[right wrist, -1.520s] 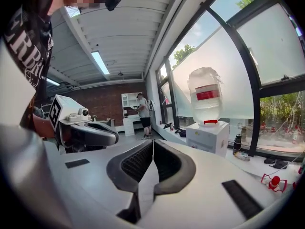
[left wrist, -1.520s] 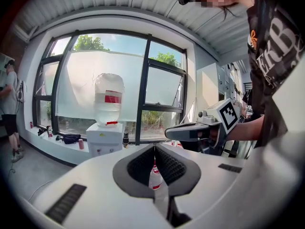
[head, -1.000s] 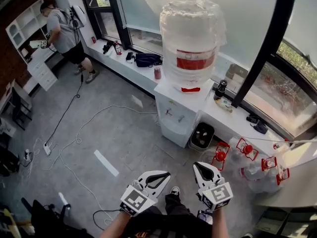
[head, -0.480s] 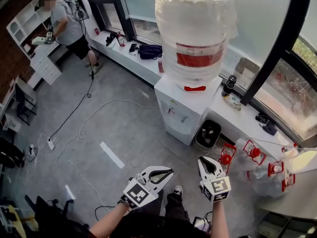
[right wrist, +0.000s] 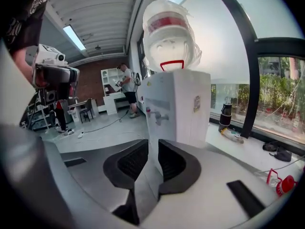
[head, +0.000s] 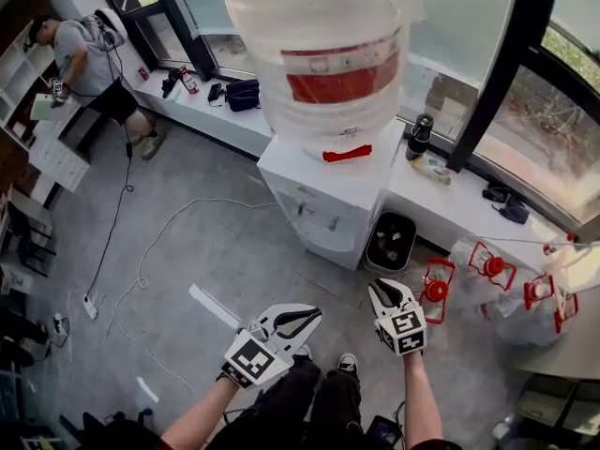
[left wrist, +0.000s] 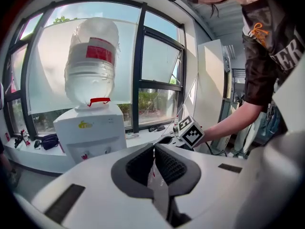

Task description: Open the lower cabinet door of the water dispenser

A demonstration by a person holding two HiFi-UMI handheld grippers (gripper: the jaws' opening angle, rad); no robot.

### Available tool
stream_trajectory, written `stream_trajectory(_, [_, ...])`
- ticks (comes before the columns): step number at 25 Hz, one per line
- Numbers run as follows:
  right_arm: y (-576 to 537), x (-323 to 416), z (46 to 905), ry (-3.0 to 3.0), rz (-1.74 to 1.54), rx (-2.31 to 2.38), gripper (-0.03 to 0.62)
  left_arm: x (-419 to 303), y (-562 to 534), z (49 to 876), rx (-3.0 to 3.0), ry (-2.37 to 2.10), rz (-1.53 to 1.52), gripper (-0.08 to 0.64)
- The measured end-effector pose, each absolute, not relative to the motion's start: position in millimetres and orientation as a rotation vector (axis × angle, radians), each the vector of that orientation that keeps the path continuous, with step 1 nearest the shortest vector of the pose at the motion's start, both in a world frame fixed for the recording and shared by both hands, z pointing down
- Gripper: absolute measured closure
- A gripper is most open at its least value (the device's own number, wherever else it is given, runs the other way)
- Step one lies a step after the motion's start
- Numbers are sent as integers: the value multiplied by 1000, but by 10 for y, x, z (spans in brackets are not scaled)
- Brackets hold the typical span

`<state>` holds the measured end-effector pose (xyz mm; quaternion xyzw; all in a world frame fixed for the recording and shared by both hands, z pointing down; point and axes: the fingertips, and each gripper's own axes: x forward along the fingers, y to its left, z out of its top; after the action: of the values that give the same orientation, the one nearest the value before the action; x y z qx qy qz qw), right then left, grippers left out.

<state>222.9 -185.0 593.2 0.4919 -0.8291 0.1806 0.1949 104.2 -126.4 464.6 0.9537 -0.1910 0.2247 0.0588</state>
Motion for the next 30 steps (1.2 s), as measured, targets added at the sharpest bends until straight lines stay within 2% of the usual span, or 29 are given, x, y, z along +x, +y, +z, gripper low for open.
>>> stream_trajectory(15, [-2791,2227,8594,-2223,575,1354,407,976,-1802,6795,2897,-500,734,541])
stream_trajectory(22, [-3227,2309,9197,-2167,561,1368,376,922,-1934,7306,2897,-488,750,541])
stream_trajectory(30, [-3465,2341,9461,-2131,517,1327,361,767,-2013,7527,2898,-534,738,541])
